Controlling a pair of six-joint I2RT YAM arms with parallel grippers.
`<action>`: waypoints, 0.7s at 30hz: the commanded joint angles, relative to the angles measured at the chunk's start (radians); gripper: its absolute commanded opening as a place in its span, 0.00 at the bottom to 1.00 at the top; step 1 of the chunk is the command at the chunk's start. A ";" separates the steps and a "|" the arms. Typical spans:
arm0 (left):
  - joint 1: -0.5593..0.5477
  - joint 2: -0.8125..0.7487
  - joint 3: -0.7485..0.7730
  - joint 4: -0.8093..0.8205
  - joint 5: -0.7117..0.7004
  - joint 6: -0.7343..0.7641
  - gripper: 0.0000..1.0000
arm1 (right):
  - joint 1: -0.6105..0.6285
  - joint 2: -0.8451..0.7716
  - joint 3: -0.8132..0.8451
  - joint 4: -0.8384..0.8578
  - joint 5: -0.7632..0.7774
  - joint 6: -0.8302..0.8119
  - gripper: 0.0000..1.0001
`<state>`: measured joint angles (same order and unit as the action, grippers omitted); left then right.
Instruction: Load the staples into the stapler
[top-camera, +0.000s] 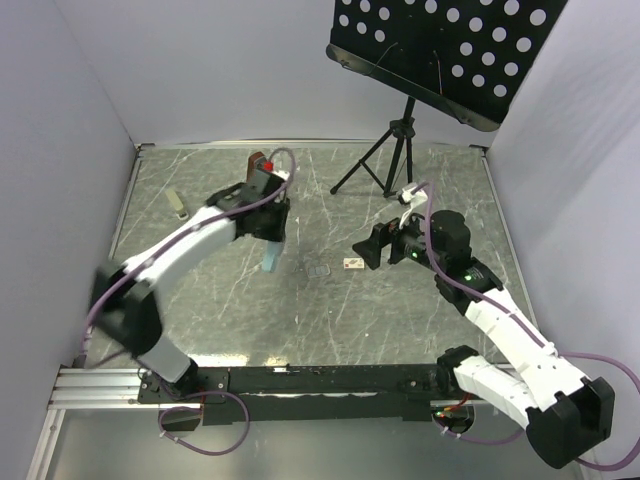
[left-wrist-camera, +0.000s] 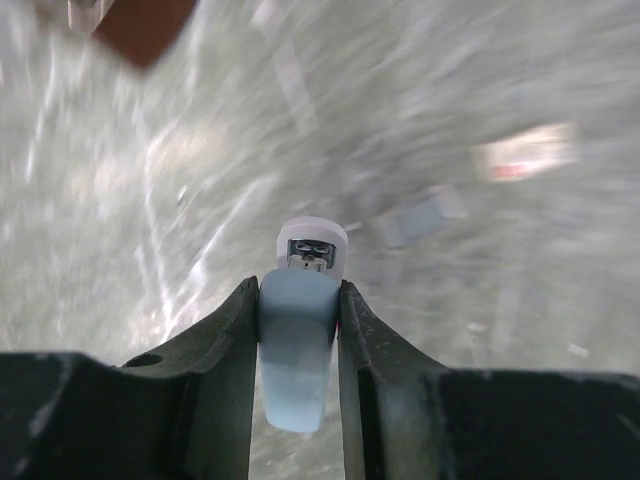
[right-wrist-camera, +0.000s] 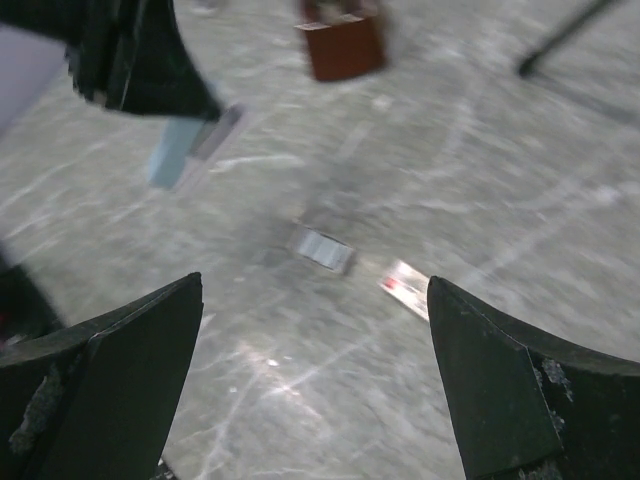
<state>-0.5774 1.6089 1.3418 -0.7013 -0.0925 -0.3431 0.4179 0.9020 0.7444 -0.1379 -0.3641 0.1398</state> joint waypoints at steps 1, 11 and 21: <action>-0.012 -0.266 -0.091 0.232 0.244 0.140 0.01 | 0.015 -0.022 -0.007 0.162 -0.257 -0.006 1.00; -0.032 -0.682 -0.386 0.660 0.436 0.251 0.01 | 0.245 0.098 0.128 0.201 -0.033 0.204 0.98; -0.032 -0.802 -0.518 0.724 0.625 0.394 0.01 | 0.303 0.179 0.223 0.212 -0.242 -0.031 0.98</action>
<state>-0.6064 0.8581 0.8238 -0.0731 0.3836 -0.0486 0.7139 1.0801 0.9024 0.0376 -0.4690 0.2604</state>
